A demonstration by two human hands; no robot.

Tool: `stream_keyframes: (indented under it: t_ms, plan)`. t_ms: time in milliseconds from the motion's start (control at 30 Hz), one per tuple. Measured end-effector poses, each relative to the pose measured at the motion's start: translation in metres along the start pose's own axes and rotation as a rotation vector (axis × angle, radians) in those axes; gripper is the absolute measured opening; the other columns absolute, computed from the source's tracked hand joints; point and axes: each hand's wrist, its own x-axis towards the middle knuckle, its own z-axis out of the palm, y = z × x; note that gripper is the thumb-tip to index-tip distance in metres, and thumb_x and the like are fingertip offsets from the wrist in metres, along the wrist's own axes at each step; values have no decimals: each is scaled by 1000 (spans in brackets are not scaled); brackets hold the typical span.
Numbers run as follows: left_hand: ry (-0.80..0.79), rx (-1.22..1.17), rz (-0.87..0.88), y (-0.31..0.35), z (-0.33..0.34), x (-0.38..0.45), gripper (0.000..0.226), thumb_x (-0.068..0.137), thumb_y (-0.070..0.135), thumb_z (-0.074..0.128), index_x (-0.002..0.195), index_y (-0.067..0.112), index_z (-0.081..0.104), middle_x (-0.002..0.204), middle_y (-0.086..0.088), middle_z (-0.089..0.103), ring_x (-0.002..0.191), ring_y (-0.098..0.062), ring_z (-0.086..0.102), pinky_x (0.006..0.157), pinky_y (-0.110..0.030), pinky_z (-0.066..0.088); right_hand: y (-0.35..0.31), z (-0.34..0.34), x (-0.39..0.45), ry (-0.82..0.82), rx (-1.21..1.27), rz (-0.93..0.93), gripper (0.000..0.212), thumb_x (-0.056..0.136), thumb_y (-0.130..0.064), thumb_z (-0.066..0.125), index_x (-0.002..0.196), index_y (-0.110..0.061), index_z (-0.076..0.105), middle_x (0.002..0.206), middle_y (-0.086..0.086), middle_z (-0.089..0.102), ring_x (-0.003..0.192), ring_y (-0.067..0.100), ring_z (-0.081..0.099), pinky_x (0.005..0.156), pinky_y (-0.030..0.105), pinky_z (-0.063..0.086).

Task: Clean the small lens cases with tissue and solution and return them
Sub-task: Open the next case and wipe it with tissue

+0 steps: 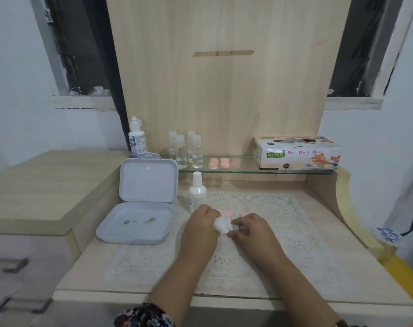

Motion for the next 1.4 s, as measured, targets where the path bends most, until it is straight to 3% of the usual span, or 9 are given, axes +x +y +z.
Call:
stream_keyframes:
  t_ms: [300, 400, 533, 733, 867, 1000, 1167, 1333, 1400]
  plan:
    - [-136, 286, 61, 5, 5, -5, 29, 93, 30, 54, 98, 6, 70, 105, -4, 53, 100, -21, 43, 83, -36, 43, 7, 6, 2, 80, -52, -31, 16, 88, -28, 64, 99, -20, 74, 97, -5, 58, 93, 11, 54, 77, 23, 42]
    - [-165, 360, 37, 5, 7, 0, 28, 96, 26, 47, 111, 9, 65, 115, -2, 51, 108, -20, 40, 86, -30, 39, 6, 7, 3, 74, -26, -13, 18, 85, -33, 69, 96, -19, 73, 98, -4, 59, 95, 12, 52, 81, 25, 42]
    - [-167, 238, -67, 0, 9, 9, 23, 97, 21, 46, 101, 8, 64, 108, -6, 54, 106, -23, 44, 87, -33, 40, 7, 10, 4, 75, -6, 4, 18, 83, -32, 71, 96, -19, 74, 100, -7, 59, 97, 11, 52, 85, 27, 44]
    - [357, 59, -212, -5, -3, 6, 8, 92, 11, 57, 88, 6, 62, 89, -1, 47, 74, -17, 47, 62, -28, 33, 10, 9, 5, 83, 3, -4, 19, 85, -30, 70, 100, -19, 73, 100, -9, 58, 96, 9, 50, 75, 18, 37]
    - [96, 116, -51, -9, 11, 2, 9, 84, 11, 63, 78, 12, 57, 87, 6, 46, 74, -4, 45, 63, -24, 35, 11, 12, 5, 86, 20, 14, 20, 82, -34, 71, 97, -21, 74, 97, -11, 58, 97, 11, 53, 86, 29, 46]
    - [-63, 390, 166, 1, 15, -4, 19, 56, 7, 81, 54, 7, 62, 76, -5, 55, 70, -24, 54, 45, -28, 38, 11, 9, 5, 86, -7, -12, 22, 84, -34, 69, 100, -20, 73, 98, -8, 59, 96, 11, 52, 84, 28, 44]
    - [-94, 491, 167, 8, 16, -5, 25, 44, 5, 81, 57, 9, 60, 67, -5, 53, 63, -24, 54, 46, -27, 38, 11, 10, 4, 109, -45, -29, 16, 88, -26, 63, 98, -20, 74, 98, -5, 60, 93, 13, 54, 82, 28, 47]
    - [-96, 371, 94, 2, 17, 3, 11, 87, 9, 54, 96, 8, 60, 100, -5, 51, 99, -24, 47, 75, -26, 33, 12, 12, 6, 90, -41, -15, 18, 85, -32, 68, 97, -21, 74, 98, -7, 60, 94, 13, 54, 81, 29, 46]
    - [7, 175, 51, -2, 10, 4, 14, 96, 16, 49, 86, 10, 57, 93, -2, 48, 93, -21, 46, 71, -24, 28, 12, 12, 6, 90, -23, -3, 21, 82, -34, 71, 97, -20, 73, 97, -8, 59, 95, 13, 54, 84, 31, 48]
